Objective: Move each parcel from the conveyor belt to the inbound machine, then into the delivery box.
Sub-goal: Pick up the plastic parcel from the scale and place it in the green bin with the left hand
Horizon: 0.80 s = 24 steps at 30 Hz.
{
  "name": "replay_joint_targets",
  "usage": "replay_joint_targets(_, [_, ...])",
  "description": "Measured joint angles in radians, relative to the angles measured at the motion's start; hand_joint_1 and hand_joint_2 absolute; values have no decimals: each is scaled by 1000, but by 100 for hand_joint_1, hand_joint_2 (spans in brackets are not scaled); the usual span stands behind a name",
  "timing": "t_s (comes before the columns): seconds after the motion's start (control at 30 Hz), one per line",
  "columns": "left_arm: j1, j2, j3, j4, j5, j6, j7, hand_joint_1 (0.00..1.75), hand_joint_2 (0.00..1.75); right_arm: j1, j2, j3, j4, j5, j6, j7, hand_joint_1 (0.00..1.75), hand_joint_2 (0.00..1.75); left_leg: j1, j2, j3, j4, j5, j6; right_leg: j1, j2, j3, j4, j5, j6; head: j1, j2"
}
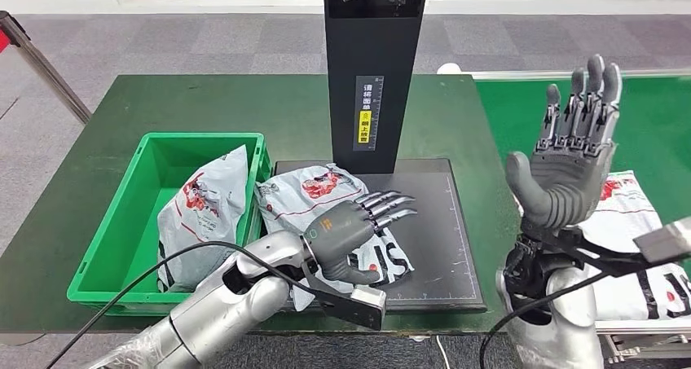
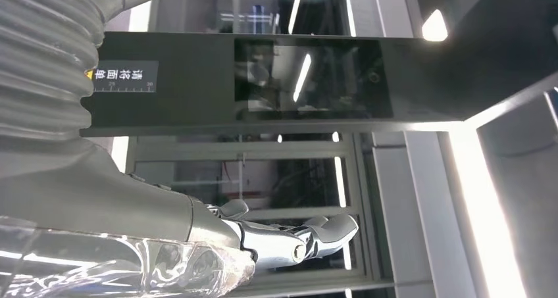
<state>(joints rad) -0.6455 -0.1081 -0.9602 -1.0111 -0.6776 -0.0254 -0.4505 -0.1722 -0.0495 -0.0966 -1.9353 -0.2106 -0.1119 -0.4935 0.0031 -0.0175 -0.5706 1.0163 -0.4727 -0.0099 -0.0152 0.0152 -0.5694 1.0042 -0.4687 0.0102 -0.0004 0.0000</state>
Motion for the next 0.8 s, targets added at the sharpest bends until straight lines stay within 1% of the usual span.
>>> replay_joint_targets(0.13, [-19,-24,14,-6,-23,-40,23,0,175,-80,-2,-3,42,18,13,53,0,175,0,-1,0,0,1,0,0,0,0,0,0,0,0,0])
replay_joint_targets(0.27, [-31,-41,18,-6,-28,-59,33,0,175,-122,-2,-7,62,26,17,72,0,175,0,-1,0,0,1,1,0,-1,0,0,0,0,0,0])
replay_joint_targets(0.7, [-35,-52,21,0,-33,-61,33,0,175,-143,-2,-8,89,42,27,81,0,175,0,-1,0,0,1,1,0,-1,0,0,0,0,0,0])
replay_joint_targets(0.8, [-34,-53,21,10,-16,-97,6,0,175,-142,-2,-9,91,48,35,80,0,175,0,-1,0,0,1,1,0,-1,0,0,0,0,0,0])
